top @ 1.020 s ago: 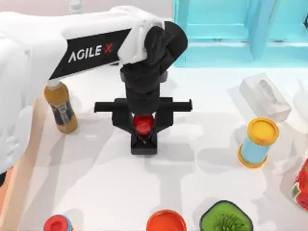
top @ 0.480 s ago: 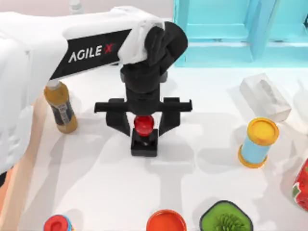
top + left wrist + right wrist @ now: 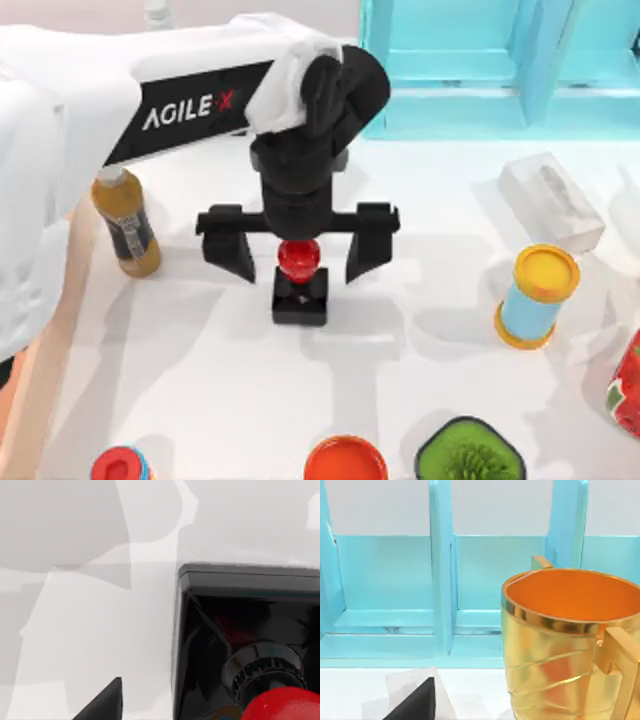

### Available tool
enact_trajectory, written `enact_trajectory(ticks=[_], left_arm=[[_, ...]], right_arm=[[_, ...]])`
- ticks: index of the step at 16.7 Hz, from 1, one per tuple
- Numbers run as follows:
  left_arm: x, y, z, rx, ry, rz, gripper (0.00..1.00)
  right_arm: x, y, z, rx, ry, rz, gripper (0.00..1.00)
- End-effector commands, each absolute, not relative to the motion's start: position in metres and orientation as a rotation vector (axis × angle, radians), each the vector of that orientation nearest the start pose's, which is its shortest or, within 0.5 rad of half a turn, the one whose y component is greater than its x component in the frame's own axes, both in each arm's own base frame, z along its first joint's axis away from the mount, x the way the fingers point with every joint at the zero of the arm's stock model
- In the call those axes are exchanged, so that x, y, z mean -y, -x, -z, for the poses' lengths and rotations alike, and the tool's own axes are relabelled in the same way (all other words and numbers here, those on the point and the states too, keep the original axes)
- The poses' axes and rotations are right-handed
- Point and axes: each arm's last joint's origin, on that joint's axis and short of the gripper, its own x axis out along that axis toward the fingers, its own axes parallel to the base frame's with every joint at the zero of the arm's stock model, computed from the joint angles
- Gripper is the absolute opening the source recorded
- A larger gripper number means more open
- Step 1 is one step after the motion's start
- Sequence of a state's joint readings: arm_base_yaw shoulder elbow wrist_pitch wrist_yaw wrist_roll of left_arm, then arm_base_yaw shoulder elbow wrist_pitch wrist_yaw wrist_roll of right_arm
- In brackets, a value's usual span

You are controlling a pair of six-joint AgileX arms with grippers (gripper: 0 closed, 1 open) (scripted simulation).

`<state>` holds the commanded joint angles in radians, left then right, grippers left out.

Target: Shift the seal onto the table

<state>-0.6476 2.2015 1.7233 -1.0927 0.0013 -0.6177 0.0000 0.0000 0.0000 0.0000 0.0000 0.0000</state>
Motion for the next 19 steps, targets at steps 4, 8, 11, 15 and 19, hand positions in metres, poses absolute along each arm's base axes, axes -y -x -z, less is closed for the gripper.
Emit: enact_trajectory(ticks=[4,8,11,15,19], left_arm=[[0.254,-0.344,-0.157,-1.572,-0.017,0.012,1.0],[0.261,-0.35,-0.185,-1.587,-0.029,0.004,1.0],[0.265,-0.354,-0.231,-1.581,-0.025,0.012,1.0],[0.259,-0.348,-0.285,-1.575,-0.018,0.015,1.0],[0.254,-0.343,-0.305,-1.57,-0.017,0.014,1.0]], right_arm=[[0.001,-0.106,-0.16,0.0,0.0,0.0,1.0],[0.001,-0.106,-0.16,0.0,0.0,0.0,1.0],[0.001,-0.106,-0.16,0.0,0.0,0.0,1.0],[0.001,-0.106,-0.16,0.0,0.0,0.0,1.0],[0.001,-0.106,-0.16,0.0,0.0,0.0,1.0]])
